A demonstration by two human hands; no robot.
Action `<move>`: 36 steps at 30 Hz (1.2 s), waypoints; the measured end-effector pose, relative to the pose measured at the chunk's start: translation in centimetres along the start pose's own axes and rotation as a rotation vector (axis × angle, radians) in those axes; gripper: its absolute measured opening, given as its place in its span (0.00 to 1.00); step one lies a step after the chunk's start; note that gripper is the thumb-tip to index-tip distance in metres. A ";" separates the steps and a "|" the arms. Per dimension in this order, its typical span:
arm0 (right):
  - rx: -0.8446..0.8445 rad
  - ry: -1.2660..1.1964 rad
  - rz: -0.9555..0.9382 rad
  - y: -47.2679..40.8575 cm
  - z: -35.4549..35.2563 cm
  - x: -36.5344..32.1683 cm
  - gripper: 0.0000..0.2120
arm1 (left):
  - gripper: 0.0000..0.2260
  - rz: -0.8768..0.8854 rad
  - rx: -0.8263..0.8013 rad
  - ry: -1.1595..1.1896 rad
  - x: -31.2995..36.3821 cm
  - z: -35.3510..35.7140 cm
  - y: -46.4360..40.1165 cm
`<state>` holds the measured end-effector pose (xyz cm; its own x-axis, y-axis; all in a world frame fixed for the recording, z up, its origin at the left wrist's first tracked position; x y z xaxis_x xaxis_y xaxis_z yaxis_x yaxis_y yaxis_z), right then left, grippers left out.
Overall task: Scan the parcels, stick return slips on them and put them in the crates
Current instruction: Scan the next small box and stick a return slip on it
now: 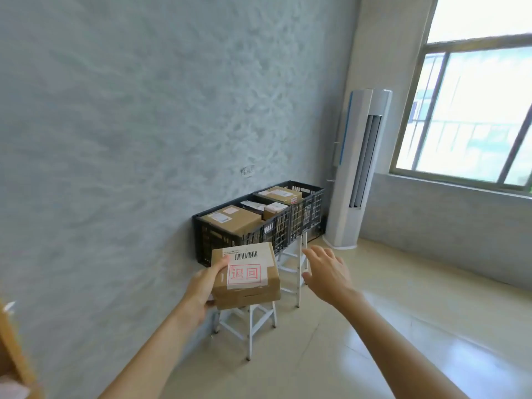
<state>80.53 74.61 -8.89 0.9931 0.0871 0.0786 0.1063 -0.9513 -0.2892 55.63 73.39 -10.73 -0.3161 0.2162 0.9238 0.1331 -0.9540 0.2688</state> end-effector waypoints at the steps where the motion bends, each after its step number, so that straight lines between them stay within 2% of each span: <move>1: -0.006 0.007 0.006 -1.0 0.6 1.0 0.25 | 0.14 -0.005 -0.012 0.005 -0.1 1.2 -1.2; 3: -0.026 0.028 0.014 -3.6 2.2 2.6 0.26 | 0.13 -0.016 -0.028 0.019 -0.4 3.3 -4.4; 11: -0.033 0.076 0.014 -20.5 6.7 7.5 0.25 | 0.20 -0.025 -0.043 0.027 2.3 10.6 -21.0; 16: 0.003 0.061 0.036 -29.7 8.7 11.3 0.25 | 0.14 0.012 -0.051 0.014 4.8 16.1 -29.7; 18: -0.020 0.059 0.049 -32.3 10.2 13.3 0.26 | 0.16 -0.010 -0.040 -0.001 4.8 18.6 -32.7; 26: -0.054 0.049 0.070 -44.3 16.5 23.2 0.26 | 0.18 -0.056 -0.055 -0.012 3.9 29.6 -45.0; 33: -0.023 0.027 0.023 -58.1 20.5 34.3 0.26 | 0.20 -0.027 -0.010 0.015 3.6 41.5 -57.4; 36: 0.009 0.037 0.009 -64.0 21.5 38.2 0.25 | 0.18 -0.016 0.000 0.029 3.9 45.7 -62.3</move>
<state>112.78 145.16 -7.93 0.9915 0.0679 0.1111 0.0984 -0.9493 -0.2987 88.97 143.17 -11.38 -0.3457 0.2249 0.9110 0.1280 -0.9505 0.2832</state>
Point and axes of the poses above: each hand's wrist, its own y-axis away from the middle knuckle, its own z-axis out of the palm, x = y × z, the point moved 1 cm from there along -y, towards the middle knuckle, and after that the axes turned 10 degrees about y, right-handed, at the moved point
